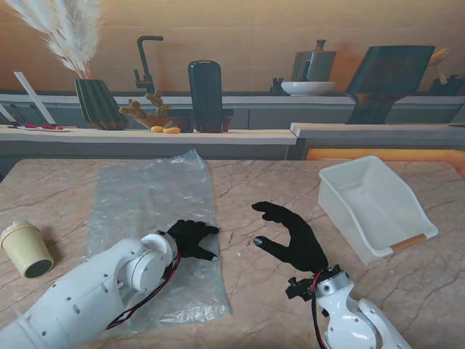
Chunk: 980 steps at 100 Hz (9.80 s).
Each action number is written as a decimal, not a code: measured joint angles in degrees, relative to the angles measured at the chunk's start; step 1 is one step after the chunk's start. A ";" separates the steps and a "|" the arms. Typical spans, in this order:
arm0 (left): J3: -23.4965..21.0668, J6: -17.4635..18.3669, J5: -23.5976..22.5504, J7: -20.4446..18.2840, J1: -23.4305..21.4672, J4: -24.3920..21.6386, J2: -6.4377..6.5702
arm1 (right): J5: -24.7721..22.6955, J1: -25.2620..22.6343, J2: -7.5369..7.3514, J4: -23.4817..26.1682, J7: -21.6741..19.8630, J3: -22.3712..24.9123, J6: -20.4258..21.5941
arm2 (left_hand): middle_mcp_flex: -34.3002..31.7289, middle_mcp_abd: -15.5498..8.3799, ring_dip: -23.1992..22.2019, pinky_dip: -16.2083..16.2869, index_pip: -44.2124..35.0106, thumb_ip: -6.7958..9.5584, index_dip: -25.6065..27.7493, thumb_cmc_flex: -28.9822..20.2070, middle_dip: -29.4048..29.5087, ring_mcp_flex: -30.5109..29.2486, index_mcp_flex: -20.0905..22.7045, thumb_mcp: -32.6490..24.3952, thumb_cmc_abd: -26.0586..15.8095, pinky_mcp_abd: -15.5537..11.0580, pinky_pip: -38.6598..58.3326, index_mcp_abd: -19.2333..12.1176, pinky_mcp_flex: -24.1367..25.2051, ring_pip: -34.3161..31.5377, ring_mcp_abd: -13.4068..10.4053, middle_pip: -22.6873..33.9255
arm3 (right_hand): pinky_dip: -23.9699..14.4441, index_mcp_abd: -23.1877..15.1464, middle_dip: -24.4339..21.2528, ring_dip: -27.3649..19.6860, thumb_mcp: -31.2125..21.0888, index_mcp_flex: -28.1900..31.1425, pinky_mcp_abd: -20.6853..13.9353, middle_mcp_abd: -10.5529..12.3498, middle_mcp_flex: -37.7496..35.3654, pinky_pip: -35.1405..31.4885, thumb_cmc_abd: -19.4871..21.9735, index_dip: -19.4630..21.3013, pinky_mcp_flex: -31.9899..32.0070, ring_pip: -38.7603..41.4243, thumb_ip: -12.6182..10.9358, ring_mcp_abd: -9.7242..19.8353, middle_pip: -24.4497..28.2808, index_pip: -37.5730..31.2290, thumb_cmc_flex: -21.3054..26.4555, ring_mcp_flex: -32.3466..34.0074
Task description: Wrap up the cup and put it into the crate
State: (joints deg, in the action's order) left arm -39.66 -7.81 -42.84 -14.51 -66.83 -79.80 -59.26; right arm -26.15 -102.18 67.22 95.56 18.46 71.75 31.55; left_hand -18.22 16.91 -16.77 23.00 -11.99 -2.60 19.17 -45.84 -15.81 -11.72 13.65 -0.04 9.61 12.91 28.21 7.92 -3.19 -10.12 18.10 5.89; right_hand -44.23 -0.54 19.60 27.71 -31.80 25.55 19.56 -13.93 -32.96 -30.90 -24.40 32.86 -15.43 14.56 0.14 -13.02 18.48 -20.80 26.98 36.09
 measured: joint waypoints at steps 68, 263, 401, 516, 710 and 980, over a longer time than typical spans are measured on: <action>10.94 -0.96 7.49 1.80 8.66 -0.16 -4.48 | -2.89 -1.02 0.83 0.00 5.54 1.01 2.00 | -6.74 -1.37 -0.58 0.01 0.01 0.00 -1.23 -0.07 -0.91 -3.44 2.84 0.63 -1.33 1.98 6.96 0.88 -0.85 -2.74 -0.06 2.16 | -0.01 -0.02 0.02 0.14 0.61 0.10 -0.01 -0.02 -1.13 0.00 0.00 0.00 -0.58 0.01 0.00 0.00 0.02 0.00 0.00 0.45; -41.65 18.40 -3.32 39.19 -37.53 -18.25 -6.45 | -22.33 41.41 -0.74 -26.59 -14.98 -43.01 -45.83 | -8.47 -1.39 -0.72 -2.00 -0.11 -0.02 0.12 -0.12 -0.95 -6.04 8.84 0.70 -2.51 2.34 7.07 -0.73 -1.25 -3.28 -0.06 2.48 | 1.94 -0.01 -2.71 -6.63 -2.63 -11.07 -3.97 -0.60 13.41 5.63 -7.41 -2.91 8.88 -7.72 0.03 -0.41 -0.85 2.54 -1.27 -15.11; -43.15 21.04 -1.04 36.25 -38.05 -18.71 -6.26 | -18.65 46.21 1.81 -35.40 -11.39 -47.41 -38.83 | -9.04 -1.39 -0.73 -2.16 -0.14 -0.02 0.12 -1.02 -0.96 -6.53 10.53 0.75 -2.51 2.37 7.07 -0.92 -1.56 -3.31 -0.06 2.48 | 2.60 -0.06 -2.71 -7.24 -3.33 -10.82 -4.51 -0.52 13.45 5.65 -2.02 -2.83 7.37 -6.30 -0.57 0.35 3.38 -0.44 -2.32 -15.04; -43.28 21.96 -1.10 33.81 -37.66 -19.66 -5.94 | -35.70 25.72 -8.27 -14.53 -32.71 -18.49 -40.02 | -9.06 -1.39 -0.73 -2.16 -0.14 -0.02 0.13 -1.02 -0.96 -6.53 11.12 0.75 -2.51 2.42 7.07 -1.42 -1.56 -3.29 -0.06 2.48 | 2.59 -2.66 -4.63 -7.61 -2.59 -12.74 -6.82 1.02 13.45 5.96 -3.66 -6.23 8.79 -8.20 0.30 1.59 1.14 2.34 -2.85 -17.23; -60.36 9.91 -42.15 -17.07 -35.12 -26.35 0.38 | -18.91 9.78 -1.80 -5.18 4.27 -9.61 -27.70 | 3.95 -6.84 -0.35 -2.23 -1.28 -0.03 -1.80 0.08 -0.21 -2.64 -3.09 -29.44 14.68 -3.76 -7.15 -7.40 -2.22 0.92 -6.08 1.46 | 2.60 0.76 -3.47 -7.54 -1.10 -1.52 -4.64 -0.66 7.98 5.96 -2.80 -3.40 6.07 -6.22 0.18 -0.36 1.41 -0.62 -1.85 -13.62; -40.08 4.95 -36.81 -4.24 -17.00 3.39 5.44 | -15.20 10.27 -1.72 -5.74 0.81 -9.34 -26.65 | -3.29 -9.18 -4.80 1.53 -20.77 -1.19 13.20 6.99 -7.26 -6.86 -8.43 -33.41 20.87 11.05 3.28 -3.72 -0.06 -1.37 -1.70 13.05 | 2.60 0.69 -3.47 -7.54 0.05 -1.42 -4.43 -1.09 7.97 5.93 0.02 -2.80 5.87 -6.22 0.17 -0.43 1.39 -0.62 -1.83 -13.19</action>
State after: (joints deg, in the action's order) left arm -79.74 -2.86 -79.65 -18.75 -83.83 -76.41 -53.82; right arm -41.35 -91.91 65.50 89.81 19.26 62.42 4.89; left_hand -21.51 7.73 -21.57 24.52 -32.75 -3.79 32.37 -38.85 -23.07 -18.58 5.22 -33.46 30.49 23.96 31.49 4.21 -3.25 -11.49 16.39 18.95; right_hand -41.63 0.15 16.13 20.17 -31.74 24.13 15.13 -15.02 -24.99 -24.97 -24.37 30.06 -9.56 8.34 0.31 -13.45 19.87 -21.42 25.14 22.89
